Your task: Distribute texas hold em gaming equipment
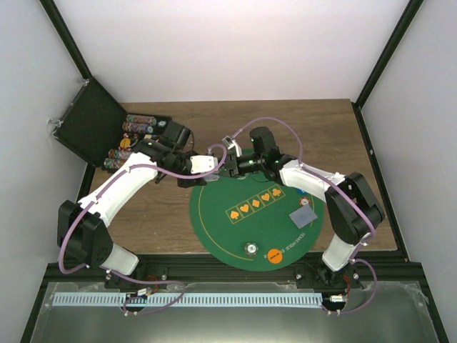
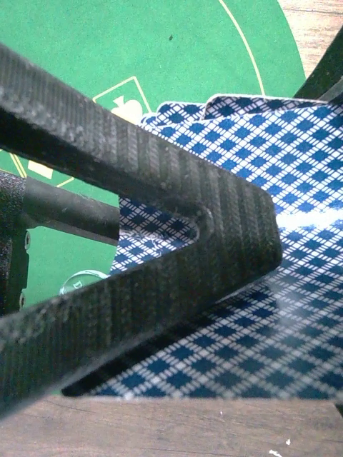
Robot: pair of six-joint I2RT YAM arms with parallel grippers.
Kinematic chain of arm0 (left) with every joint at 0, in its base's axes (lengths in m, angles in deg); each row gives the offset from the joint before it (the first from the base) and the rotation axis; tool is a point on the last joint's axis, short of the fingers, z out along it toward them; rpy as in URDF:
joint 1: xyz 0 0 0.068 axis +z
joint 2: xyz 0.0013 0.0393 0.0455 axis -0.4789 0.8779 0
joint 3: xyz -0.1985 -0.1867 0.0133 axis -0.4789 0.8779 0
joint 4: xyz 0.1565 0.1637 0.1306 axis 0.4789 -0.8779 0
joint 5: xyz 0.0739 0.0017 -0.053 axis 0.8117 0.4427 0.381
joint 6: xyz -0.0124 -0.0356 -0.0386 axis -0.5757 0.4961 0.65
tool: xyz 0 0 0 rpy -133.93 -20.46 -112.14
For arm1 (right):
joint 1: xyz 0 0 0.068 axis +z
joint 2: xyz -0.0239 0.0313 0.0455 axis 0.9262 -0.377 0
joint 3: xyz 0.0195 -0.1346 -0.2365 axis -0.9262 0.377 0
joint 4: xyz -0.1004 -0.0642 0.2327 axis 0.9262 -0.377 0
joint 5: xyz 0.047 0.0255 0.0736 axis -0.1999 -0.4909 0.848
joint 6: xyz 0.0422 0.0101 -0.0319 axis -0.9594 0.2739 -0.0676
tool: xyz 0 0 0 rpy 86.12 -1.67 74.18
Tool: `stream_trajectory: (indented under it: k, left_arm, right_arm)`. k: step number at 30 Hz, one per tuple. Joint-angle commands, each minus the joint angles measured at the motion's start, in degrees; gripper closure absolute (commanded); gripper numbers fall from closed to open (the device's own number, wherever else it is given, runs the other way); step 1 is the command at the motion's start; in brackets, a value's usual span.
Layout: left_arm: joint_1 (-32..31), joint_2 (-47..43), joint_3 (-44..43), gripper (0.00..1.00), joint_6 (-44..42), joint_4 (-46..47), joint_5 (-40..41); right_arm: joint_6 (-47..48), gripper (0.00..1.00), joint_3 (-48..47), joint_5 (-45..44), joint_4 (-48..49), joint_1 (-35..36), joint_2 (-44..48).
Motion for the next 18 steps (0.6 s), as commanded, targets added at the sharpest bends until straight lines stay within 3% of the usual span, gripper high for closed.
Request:
stream_trajectory:
  k: [1,8,18]
  left_arm:
    - [-0.4,-0.8,0.6,0.49,-0.9,0.5,-2.2]
    - [-0.4,-0.6,0.5,0.48,-0.9,0.5,-3.0]
    - [-0.1,-0.5,0.9,0.48,-1.4,0.2,-2.9]
  right_arm:
    - [0.9,0.60,-2.8,-1.4,-1.5,-0.1,0.0]
    - [2.2,0.49,-3.0,-2.6,-2.9,-0.3,1.1]
    - [4.9,0.48,-2.5,-6.5,-7.9,-1.7,3.4]
